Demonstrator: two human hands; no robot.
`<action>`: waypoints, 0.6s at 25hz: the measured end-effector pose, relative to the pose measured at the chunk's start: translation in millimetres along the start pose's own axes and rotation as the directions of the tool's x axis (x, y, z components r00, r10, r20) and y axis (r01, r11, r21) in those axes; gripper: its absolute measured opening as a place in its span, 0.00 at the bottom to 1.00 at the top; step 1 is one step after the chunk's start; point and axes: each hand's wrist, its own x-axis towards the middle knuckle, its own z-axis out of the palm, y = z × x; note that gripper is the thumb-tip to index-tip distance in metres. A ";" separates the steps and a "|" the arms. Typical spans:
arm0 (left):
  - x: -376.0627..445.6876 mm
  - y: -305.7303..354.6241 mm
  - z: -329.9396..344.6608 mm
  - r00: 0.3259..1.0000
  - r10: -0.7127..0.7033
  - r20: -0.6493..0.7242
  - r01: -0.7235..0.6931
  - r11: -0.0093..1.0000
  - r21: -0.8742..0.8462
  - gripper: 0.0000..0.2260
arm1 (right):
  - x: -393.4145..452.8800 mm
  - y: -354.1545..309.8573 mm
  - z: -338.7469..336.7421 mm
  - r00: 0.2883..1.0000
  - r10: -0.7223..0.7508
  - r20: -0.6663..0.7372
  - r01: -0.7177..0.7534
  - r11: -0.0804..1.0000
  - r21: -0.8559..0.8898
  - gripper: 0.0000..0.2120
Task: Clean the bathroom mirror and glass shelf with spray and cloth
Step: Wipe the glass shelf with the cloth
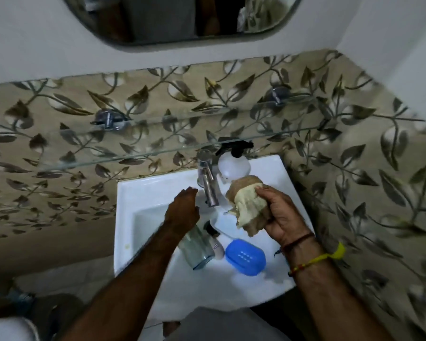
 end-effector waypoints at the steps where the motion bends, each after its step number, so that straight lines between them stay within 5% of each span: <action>1: 10.6 2.8 1.9 0.999 -0.003 0.044 0.001 0.999 0.042 0.29 | 7.7 -3.2 -11.7 0.999 -0.015 -0.046 0.016 1.000 0.012 0.11; 4: 37.8 8.4 5.4 0.997 -0.041 0.070 0.031 0.990 0.141 0.29 | 36.3 -9.1 -39.4 0.976 -0.068 -0.205 0.054 0.996 -0.074 0.08; 12: 56.7 -5.3 -6.9 0.995 -0.104 -0.003 0.103 0.979 0.177 0.28 | 103.3 -46.0 -47.1 0.916 -0.324 -0.236 0.232 0.909 -0.347 0.08; 14: 60.0 -4.7 -8.4 0.991 -0.135 -0.013 0.135 0.982 0.130 0.27 | 124.2 -51.2 -41.0 0.847 -0.514 -0.138 0.364 0.749 -0.554 0.12; 15: 60.8 -4.8 -8.5 0.989 -0.147 -0.015 0.148 0.983 0.112 0.27 | 134.8 -48.3 -40.9 0.775 -0.630 -0.050 0.417 0.570 -0.708 0.12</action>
